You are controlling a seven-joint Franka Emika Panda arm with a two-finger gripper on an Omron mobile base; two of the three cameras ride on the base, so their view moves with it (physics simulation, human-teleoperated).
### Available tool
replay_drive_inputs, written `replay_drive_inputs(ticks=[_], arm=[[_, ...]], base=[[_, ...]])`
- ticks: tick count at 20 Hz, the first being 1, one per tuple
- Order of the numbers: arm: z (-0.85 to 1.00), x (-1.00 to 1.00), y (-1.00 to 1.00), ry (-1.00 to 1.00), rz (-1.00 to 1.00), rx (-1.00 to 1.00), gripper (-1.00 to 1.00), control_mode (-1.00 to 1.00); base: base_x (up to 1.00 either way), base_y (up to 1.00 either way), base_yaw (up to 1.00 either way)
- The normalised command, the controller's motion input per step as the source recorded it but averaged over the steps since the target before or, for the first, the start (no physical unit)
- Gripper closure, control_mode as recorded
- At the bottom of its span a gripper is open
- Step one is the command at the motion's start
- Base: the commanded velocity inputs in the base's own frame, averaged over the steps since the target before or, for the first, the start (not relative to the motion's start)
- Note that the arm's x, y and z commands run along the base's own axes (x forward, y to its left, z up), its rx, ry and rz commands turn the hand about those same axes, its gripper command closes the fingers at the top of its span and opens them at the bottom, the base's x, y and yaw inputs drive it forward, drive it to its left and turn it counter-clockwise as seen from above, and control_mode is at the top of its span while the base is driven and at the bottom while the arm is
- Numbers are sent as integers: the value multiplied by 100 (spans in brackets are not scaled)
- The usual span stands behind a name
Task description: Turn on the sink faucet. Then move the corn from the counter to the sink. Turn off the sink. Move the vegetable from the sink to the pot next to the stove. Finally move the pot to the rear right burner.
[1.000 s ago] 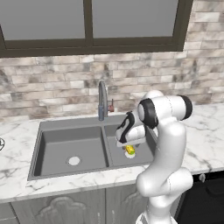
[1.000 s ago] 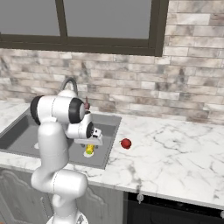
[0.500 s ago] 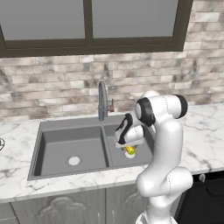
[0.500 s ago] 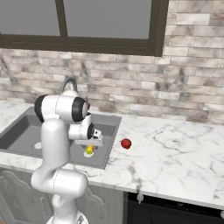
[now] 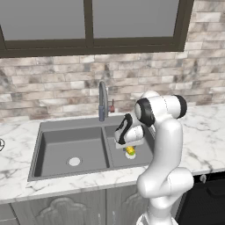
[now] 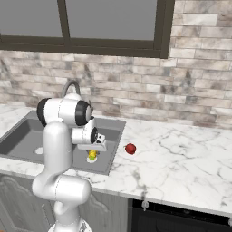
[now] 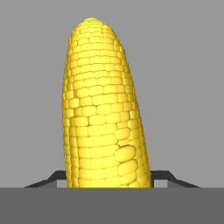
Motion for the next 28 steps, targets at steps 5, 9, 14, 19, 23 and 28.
replay_drive_inputs(ticks=[5,9,14,19,23,28], arm=[[55,-24,-7,-7,10,0,100,-100],[89,-47,-9,-9,6,0,100,-100],[98,-53,-15,-6,4,0,100,-100],[100,-53,-15,-1,3,0,100,-100],[92,-45,-13,0,2,0,100,-100],[36,-17,-5,0,0,0,100,-100]], base=[[0,0,0],[0,0,0],[0,0,0],[0,0,0],[0,0,0],[0,0,0]])
